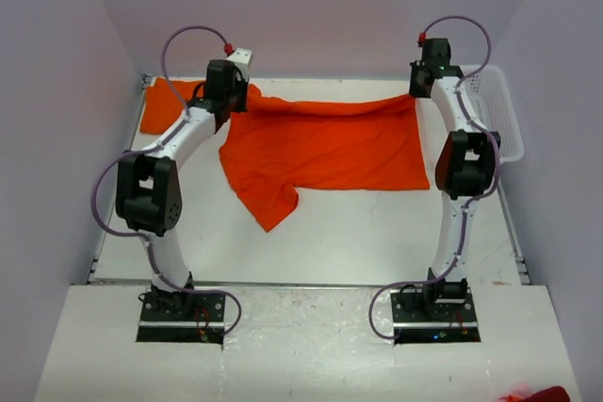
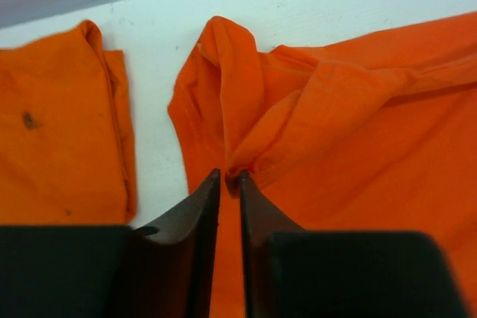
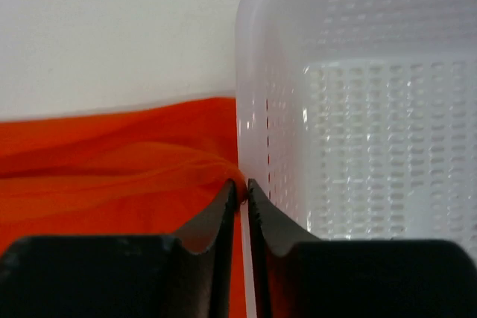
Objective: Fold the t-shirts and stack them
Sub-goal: Fold the flattened tshirt in 1/3 of the way
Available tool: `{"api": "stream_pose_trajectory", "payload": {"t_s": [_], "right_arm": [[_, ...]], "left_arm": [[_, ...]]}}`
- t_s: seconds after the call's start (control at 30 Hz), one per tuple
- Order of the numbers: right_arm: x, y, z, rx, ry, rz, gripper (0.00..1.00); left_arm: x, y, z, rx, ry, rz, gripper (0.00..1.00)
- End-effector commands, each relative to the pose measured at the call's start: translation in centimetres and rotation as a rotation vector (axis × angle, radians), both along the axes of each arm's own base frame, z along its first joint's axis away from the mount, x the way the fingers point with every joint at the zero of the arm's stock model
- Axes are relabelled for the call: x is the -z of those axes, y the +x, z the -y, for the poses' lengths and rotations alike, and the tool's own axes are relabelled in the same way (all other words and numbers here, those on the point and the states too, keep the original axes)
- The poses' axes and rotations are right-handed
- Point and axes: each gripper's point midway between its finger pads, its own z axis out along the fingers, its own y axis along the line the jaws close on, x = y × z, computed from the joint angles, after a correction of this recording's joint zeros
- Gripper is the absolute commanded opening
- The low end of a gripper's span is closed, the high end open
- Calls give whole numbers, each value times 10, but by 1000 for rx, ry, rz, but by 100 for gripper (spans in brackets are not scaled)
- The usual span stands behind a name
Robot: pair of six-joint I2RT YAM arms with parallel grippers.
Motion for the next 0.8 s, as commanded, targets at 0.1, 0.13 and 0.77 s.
{"api": "stream_pose_trajectory", "payload": {"t_s": [0.1, 0.13, 0.77], "right_arm": [[-29, -43, -22, 8, 23, 39, 62], [-39, -45, -31, -17, 62, 67, 78], [-84, -65, -104, -182, 127, 84, 0]], "left_arm": [[-93, -40, 9, -23, -156, 231, 33], [-115, -42, 3, -75, -166, 324, 43], [-42, 4, 28, -100, -77, 43, 0]]}}
